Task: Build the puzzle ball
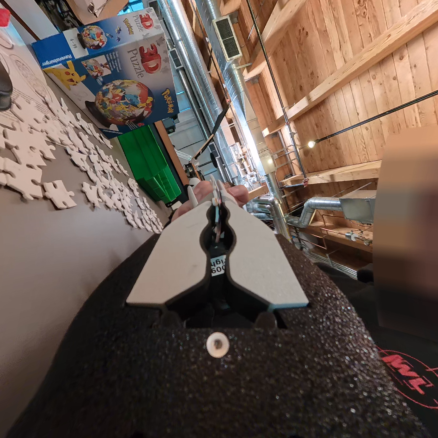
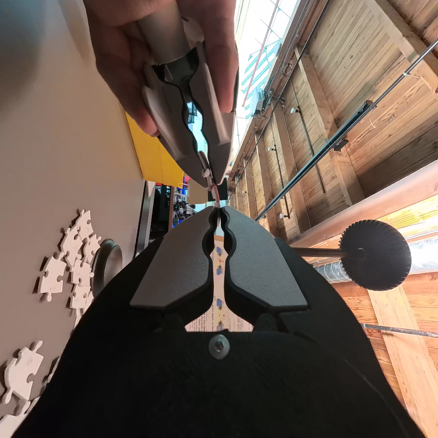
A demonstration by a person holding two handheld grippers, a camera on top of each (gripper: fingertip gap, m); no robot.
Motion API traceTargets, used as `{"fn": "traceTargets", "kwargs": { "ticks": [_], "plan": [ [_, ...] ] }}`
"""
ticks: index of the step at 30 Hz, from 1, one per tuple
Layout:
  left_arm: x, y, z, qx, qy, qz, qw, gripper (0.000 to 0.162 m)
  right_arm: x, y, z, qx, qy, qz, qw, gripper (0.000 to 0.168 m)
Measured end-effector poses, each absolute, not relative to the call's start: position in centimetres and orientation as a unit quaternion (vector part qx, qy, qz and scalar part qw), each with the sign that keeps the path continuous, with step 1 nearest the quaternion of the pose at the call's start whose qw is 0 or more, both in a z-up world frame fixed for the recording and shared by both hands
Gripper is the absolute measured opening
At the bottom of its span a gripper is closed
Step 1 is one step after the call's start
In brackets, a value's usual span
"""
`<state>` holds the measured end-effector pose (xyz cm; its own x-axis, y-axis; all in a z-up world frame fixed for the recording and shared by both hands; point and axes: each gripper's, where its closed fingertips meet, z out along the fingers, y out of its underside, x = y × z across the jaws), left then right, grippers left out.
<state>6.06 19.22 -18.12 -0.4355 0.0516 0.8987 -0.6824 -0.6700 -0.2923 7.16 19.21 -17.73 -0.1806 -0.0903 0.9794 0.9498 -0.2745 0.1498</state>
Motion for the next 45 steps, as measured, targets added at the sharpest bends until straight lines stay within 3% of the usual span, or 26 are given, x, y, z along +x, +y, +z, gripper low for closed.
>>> {"fn": "traceTargets", "kwargs": {
  "ticks": [5,11,16,20,22,24,28,33,45],
  "plan": [
    [5.9,19.1,-18.8,0.481,-0.362,0.768,0.218,0.003,6.9,19.2,-18.2,-0.486,-0.466,-0.611,0.417,0.004],
    [5.6,18.9,-18.8,0.471,-0.384,0.763,0.222,0.003,6.2,19.1,-18.5,-0.571,-0.424,-0.474,0.519,0.039],
    [6.1,20.3,-19.5,0.493,-0.395,0.757,0.169,0.002,7.3,18.5,-18.8,-0.738,-0.212,-0.162,0.62,0.059],
    [6.0,20.8,-19.1,0.48,-0.435,0.752,0.118,0.002,5.7,18.6,-18.8,-0.775,-0.029,0.145,0.614,0.074],
    [5.8,20.7,-18.8,0.466,-0.458,0.75,0.101,0.002,5.7,18.8,-17.7,-0.738,0.044,0.255,0.624,0.065],
    [5.6,20.3,-18.6,0.449,-0.482,0.748,0.083,0.002,6.4,18.9,-17.5,-0.707,0.1,0.323,0.621,0.044],
    [5.0,19.4,-18.6,0.423,-0.523,0.737,0.069,0.002,5.9,19.2,-18.8,-0.718,0.103,0.352,0.592,0.045],
    [4.5,18.8,-18.7,0.41,-0.539,0.731,0.077,0.002,4.8,19.0,-18.3,-0.711,0.075,0.375,0.589,0.006],
    [3.6,18.0,-18.6,0.382,-0.558,0.729,0.106,0.002,3.7,18.2,-17.8,-0.726,0.021,0.42,0.543,0.003]
  ]
}}
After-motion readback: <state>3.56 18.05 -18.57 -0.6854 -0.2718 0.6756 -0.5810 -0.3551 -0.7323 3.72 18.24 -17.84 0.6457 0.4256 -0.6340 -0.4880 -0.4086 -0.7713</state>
